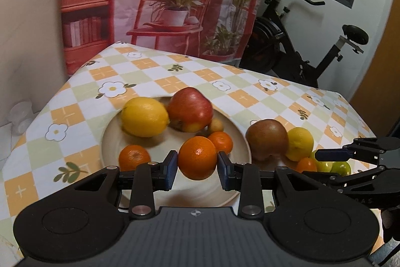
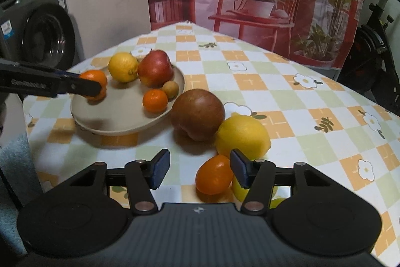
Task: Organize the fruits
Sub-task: 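Carry the orange in the left gripper to the beige plate while the right carries its fruit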
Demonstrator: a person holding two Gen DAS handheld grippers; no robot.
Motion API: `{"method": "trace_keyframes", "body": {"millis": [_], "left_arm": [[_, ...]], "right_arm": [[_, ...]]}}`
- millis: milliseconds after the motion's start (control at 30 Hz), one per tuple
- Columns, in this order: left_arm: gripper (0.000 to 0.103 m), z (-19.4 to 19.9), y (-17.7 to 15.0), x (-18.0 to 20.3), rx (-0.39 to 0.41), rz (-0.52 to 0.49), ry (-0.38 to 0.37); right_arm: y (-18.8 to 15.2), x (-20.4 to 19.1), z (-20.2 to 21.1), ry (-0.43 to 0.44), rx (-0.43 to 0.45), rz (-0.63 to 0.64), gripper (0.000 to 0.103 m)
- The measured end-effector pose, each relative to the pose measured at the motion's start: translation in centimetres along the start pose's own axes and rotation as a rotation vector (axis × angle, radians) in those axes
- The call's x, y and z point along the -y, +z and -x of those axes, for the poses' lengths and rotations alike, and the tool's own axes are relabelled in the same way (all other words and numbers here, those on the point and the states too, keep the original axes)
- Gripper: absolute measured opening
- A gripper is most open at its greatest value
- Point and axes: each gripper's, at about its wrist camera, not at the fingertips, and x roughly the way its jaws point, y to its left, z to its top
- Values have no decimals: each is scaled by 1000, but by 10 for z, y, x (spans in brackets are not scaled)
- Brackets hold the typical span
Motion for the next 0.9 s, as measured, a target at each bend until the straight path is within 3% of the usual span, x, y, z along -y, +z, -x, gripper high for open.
{"method": "trace_keyframes", "body": {"millis": [167,400,600,900], "left_arm": [[36,3,-3,-3,4,4,-9],[36,3,-6,-1,3,-1,-20],[36,2,-8,-1,0,2,-22],[36,0,-10,-3,-6,8,-14]], "right_arm": [[-1,-3,-7,-9,-24,10,57],[1,-18,-5,60,-8,31,56],[3,-14,-5,-16,-1,18,56],[3,-14,-24,-14,-43,24,52]]}}
